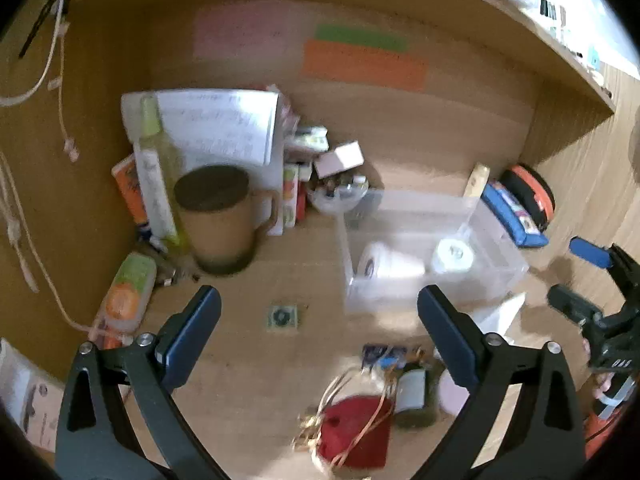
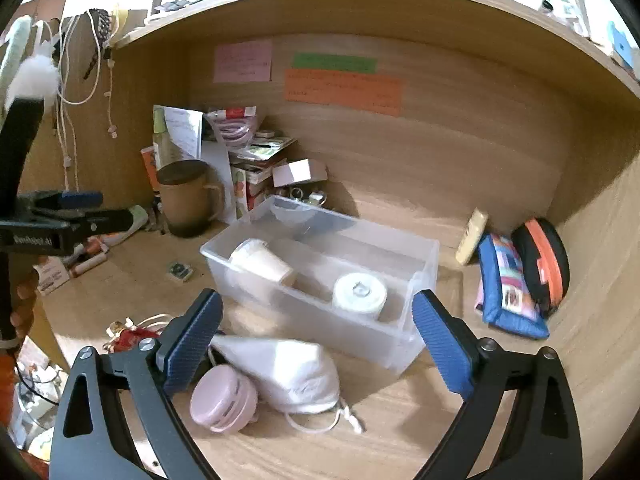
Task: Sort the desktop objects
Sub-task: 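Grasp the pink round fan with the right gripper while the left grasps the red velvet pouch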
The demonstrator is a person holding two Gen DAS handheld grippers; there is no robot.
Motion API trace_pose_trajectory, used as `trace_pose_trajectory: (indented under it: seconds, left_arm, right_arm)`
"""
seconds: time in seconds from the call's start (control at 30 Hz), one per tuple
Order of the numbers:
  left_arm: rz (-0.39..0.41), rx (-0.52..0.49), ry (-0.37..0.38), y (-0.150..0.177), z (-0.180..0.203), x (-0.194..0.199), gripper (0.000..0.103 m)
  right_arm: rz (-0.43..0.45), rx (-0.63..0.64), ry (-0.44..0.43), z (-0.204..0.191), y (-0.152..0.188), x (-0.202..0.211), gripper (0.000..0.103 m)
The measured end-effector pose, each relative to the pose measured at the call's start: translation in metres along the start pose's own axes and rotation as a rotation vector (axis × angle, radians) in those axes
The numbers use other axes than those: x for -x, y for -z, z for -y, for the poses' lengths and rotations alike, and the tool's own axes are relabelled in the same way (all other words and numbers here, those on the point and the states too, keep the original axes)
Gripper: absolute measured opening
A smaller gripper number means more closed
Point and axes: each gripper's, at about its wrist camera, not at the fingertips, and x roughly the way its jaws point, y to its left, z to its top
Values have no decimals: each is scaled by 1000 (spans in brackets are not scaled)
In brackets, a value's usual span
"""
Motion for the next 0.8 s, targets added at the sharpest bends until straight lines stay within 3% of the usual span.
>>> trace_pose_trajectory:
  seconds: [0.4,0.8]
  left_arm:
    - [-149,34,-37,63,-18,-27,100]
    - [-250,26,15,115,-7,-32,100]
  right_arm:
    - [-56,-115,47,9,43,-4,96]
    - [-163,-188,-78,-12,90,-20,96]
